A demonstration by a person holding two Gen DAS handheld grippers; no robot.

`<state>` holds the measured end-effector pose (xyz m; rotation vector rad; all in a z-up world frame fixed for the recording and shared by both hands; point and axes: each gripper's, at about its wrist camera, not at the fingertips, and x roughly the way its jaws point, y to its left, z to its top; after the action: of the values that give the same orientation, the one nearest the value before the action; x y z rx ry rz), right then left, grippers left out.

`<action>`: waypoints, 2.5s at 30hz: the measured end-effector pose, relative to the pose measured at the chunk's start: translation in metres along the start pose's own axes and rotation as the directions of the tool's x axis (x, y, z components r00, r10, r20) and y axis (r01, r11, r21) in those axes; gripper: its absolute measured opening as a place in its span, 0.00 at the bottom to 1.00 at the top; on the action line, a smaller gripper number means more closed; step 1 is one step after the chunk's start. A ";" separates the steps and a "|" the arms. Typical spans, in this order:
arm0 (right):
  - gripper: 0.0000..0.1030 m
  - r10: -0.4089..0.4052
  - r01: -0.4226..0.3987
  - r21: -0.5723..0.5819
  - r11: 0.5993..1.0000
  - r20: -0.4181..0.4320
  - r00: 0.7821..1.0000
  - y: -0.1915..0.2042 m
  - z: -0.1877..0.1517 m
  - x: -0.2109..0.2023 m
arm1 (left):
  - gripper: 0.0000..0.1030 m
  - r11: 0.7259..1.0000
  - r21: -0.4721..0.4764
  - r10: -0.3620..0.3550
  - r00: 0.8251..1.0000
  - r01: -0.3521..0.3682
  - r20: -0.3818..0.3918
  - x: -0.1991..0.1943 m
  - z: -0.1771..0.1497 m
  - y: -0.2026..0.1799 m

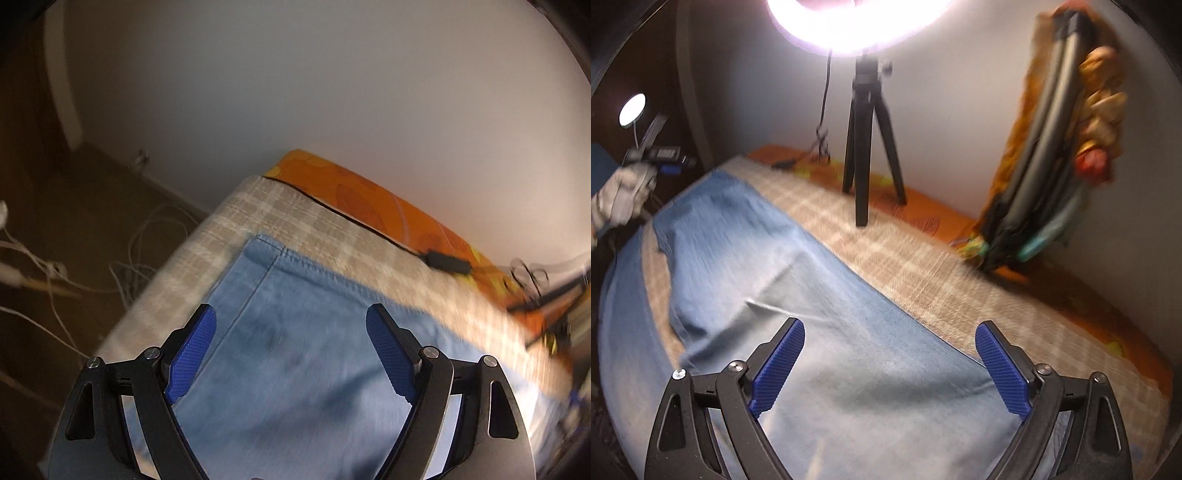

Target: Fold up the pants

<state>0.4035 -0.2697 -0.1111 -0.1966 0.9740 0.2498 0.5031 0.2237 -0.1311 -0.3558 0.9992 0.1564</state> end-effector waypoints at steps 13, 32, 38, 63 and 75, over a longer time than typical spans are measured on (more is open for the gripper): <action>0.91 0.105 -0.108 -0.042 0.993 -0.057 0.993 -0.019 0.002 0.067 | 0.81 0.982 -0.123 0.138 0.990 -0.141 -0.033 0.065 0.021 -0.014; 0.52 0.189 -0.197 -0.104 0.975 -0.088 0.978 -0.008 0.007 0.076 | 0.19 0.977 -0.013 0.215 0.969 -0.215 0.125 0.053 0.006 -0.036; 0.08 0.154 -0.164 -0.107 0.981 -0.100 0.983 0.001 0.006 0.067 | 0.12 0.992 -0.045 0.121 0.983 -0.116 0.139 0.043 0.006 -0.024; 0.01 0.074 -0.051 -0.177 0.983 0.125 0.989 0.086 -0.036 -0.142 | 0.11 0.988 -0.073 -0.103 0.939 0.135 0.329 -0.154 -0.057 0.050; 0.01 0.073 -0.051 -0.249 0.967 0.080 0.994 0.163 -0.116 -0.205 | 0.10 0.977 -0.111 -0.134 0.925 0.185 0.356 -0.209 -0.172 0.124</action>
<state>0.1534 -0.1710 -0.0124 -0.3806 0.8600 0.4347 0.2191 0.2839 -0.0658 -0.5196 0.6068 0.1368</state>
